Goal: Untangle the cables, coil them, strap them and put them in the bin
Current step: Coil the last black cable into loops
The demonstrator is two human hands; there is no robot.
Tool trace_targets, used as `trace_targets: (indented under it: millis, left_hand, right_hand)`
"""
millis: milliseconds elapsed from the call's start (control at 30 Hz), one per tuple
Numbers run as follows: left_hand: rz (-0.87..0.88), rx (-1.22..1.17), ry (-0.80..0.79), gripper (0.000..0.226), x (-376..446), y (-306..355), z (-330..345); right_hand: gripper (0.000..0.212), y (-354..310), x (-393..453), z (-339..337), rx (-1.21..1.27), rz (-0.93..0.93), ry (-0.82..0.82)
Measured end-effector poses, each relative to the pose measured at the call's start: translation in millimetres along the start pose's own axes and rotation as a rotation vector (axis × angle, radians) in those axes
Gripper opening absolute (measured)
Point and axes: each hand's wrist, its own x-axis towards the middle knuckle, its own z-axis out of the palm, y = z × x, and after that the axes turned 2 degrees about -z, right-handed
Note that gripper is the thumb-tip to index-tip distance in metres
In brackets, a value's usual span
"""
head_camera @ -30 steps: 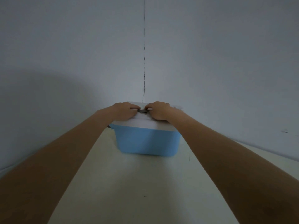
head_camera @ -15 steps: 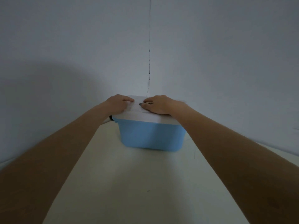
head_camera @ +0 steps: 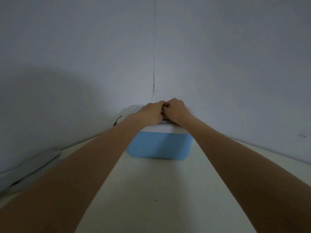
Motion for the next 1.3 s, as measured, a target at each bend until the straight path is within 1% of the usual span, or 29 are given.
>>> trace_targets:
  millis: [67, 100, 133, 167, 200, 233, 267, 300, 333, 367, 400, 500, 567, 633, 700, 800, 867, 900, 933, 1000, 1033, 1067, 1100, 1133, 1167, 1200, 1233, 1267, 1300]
  left_hand:
    - [0.049, -0.015, -0.077, 0.049, 6.7, 20.5, 4.5]
    - [0.069, -0.005, -0.121, 0.049, 9.8, 29.2, 8.6]
    - [0.074, 0.018, -0.16, 0.047, 13.2, 32.7, 13.2]
    - [0.076, 0.054, -0.193, 0.046, 17.3, 37.4, 18.3]
    - [0.056, 0.085, -0.214, 0.047, 19.3, 40.7, 21.9]
    - [0.041, 0.111, -0.223, 0.047, 19.8, 42.0, 23.4]
    - [0.039, 0.123, -0.23, 0.047, 19.5, 43.8, 24.0]
    - [0.049, 0.119, -0.232, 0.047, 19.2, 45.1, 23.7]
    - [0.05, 0.1, -0.226, 0.046, 18.8, 45.1, 23.8]
    - [0.051, 0.083, -0.214, 0.045, 18.1, 45.2, 22.5]
    - [0.041, 0.066, -0.207, 0.045, 16.9, 44.6, 21.9]
    - [0.025, 0.041, -0.203, 0.044, 14.9, 45.2, 22.1]
    - [0.026, 0.021, -0.194, 0.044, 16.1, 45.1, 23.0]
    - [0.019, 0.021, -0.19, 0.044, 19.7, 43.0, 25.1]
    - [0.002, 0.051, -0.192, 0.045, 24.2, 38.1, 29.2]
    - [0.03, 0.071, -0.177, 0.042, 23.6, 38.5, 31.0]
    - [0.031, 0.064, -0.083, 0.034, 18.5, 35.0, 27.6]
    - [-0.003, 0.11, 0.012, 0.033, 16.7, 28.2, 23.8]
    - [-0.072, 0.18, 0.103, 0.036, 12.5, 16.6, 16.6]
    - [-0.294, 0.227, 0.191, 0.044, -3.1, -23.8, 2.0]
    - [-0.438, 0.144, 0.194, 0.048, -10.1, -45.9, -2.4]
    - [-0.584, -0.039, 0.156, 0.053, -21.1, -64.1, -7.5]
    - [-0.681, -0.313, 0.071, 0.059, -30.9, -74.9, -9.8]
    - [-0.702, -0.614, -0.002, 0.063, -38.1, -79.9, -9.5]
    - [-0.695, -0.848, -0.027, 0.063, -41.2, -78.6, -6.6]
    - [-0.683, -0.918, 0.033, 0.06, -41.2, -78.6, -4.5]
    - [-0.656, -0.87, 0.126, 0.056, -36.9, -78.0, -6.0]
    - [-0.635, -0.711, 0.187, 0.053, -32.7, -76.0, -8.5]
    - [-0.613, -0.547, 0.214, 0.05, -29.0, -74.1, -10.6]
  right_hand:
    - [0.031, 25.0, -7.9, -23.0, -0.043, 0.129, 0.167]
    - [0.038, 40.3, -16.1, -33.5, -0.092, 0.246, 0.159]
    - [0.052, 50.0, -24.8, -41.9, -0.094, 0.377, 0.08]
    - [0.065, 60.8, -33.0, -48.1, 0.004, 0.511, -0.045]
    - [0.071, 66.4, -41.8, -51.1, 0.201, 0.615, -0.181]
    - [0.07, 71.7, -46.3, -49.7, 0.416, 0.662, -0.287]
    - [0.064, 73.6, -50.1, -47.3, 0.586, 0.664, -0.311]
    - [0.053, 73.2, -50.6, -45.0, 0.686, 0.647, -0.277]
    - [0.041, 70.5, -46.8, -42.1, 0.683, 0.632, -0.225]
    - [0.033, 67.1, -40.8, -41.3, 0.602, 0.613, -0.167]
    - [0.031, 60.2, -36.7, -41.5, 0.472, 0.59, -0.134]
    - [0.038, 48.6, -27.0, -41.7, 0.111, 0.506, -0.121]
    - [0.036, 46.7, -23.3, -39.7, 0.001, 0.486, -0.124]
    - [0.027, 45.2, -22.7, -36.8, -0.085, 0.448, -0.109]
    - [0.029, 41.1, -25.9, -35.1, -0.176, 0.409, -0.081]
    - [0.031, 31.0, -30.7, -36.9, -0.455, 0.302, -0.06]
    - [0.033, 19.1, -28.5, -34.6, -0.606, 0.218, -0.034]
    - [0.034, 12.7, -25.6, -29.2, -0.626, 0.171, -0.038]
    - [0.035, 4.7, -22.7, -21.7, -0.573, 0.129, -0.062]
    - [0.039, -7.7, -17.3, -2.4, -0.389, 0.068, -0.156]
    - [0.041, -9.9, -12.8, 4.6, -0.343, 0.055, -0.2]
    - [0.041, -12.2, -6.9, 9.5, -0.327, 0.045, -0.234]
    - [0.04, -13.0, -2.0, 11.7, -0.337, 0.038, -0.258]
    - [0.039, -14.2, 1.0, 12.3, -0.35, 0.048, -0.277]
    - [0.039, -12.8, 3.5, 11.9, -0.358, 0.069, -0.288]
    - [0.039, -13.7, 3.3, 13.1, -0.357, 0.078, -0.294]
    - [0.039, -14.0, 3.4, 14.4, -0.355, 0.08, -0.287]
    - [0.04, -13.8, 1.1, 14.9, -0.351, 0.078, -0.275]
    - [0.041, -13.2, -0.4, 15.7, -0.346, 0.074, -0.259]
